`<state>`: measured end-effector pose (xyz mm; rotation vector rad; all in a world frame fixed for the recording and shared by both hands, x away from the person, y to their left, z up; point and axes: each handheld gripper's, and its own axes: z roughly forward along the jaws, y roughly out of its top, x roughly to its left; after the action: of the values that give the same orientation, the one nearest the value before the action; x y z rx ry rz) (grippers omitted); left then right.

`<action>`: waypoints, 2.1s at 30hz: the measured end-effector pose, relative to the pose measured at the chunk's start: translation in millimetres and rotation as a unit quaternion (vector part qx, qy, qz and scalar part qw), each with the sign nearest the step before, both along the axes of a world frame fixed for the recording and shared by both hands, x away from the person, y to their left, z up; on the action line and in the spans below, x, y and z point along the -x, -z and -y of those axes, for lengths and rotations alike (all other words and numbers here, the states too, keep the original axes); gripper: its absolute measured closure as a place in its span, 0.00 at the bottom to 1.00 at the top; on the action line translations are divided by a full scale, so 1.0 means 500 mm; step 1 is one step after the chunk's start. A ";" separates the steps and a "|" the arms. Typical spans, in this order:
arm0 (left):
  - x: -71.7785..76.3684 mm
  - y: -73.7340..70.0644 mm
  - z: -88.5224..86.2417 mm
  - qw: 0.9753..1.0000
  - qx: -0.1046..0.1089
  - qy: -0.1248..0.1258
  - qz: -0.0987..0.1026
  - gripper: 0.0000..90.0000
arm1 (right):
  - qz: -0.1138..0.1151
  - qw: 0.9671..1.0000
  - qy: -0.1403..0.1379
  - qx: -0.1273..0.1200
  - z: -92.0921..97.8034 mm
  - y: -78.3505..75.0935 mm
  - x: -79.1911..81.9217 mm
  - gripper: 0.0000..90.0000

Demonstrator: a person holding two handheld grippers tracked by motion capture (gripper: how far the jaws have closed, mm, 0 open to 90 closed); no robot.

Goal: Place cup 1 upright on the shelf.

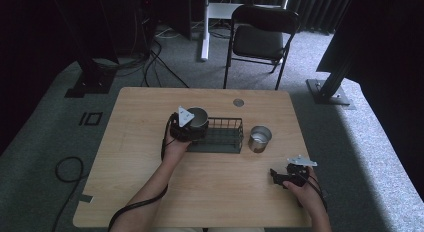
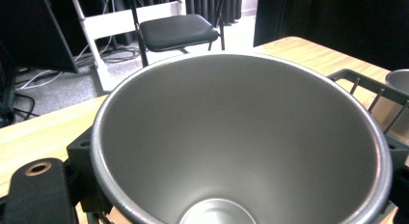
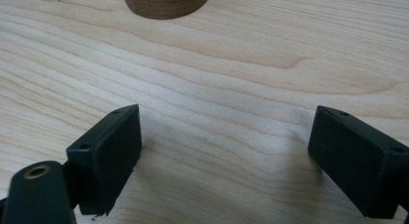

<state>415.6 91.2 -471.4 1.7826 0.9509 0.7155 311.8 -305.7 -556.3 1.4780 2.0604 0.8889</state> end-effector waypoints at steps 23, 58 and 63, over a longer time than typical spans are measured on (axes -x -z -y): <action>0.000 0.000 -0.010 0.999 0.011 0.005 -0.032 0.02 | 0.000 1.000 0.000 0.000 0.000 0.000 0.000 0.13; 0.059 -0.017 -0.063 0.999 -0.006 0.025 -0.030 0.00 | 0.000 1.000 0.000 0.000 0.000 0.000 0.000 0.13; 0.068 -0.013 -0.075 0.999 -0.004 0.028 -0.035 0.00 | 0.000 1.000 0.000 0.000 0.000 0.000 0.000 0.13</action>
<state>381.6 128.7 -465.0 1.8443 0.9419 0.6278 311.9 -305.6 -556.3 1.4777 2.0597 0.8893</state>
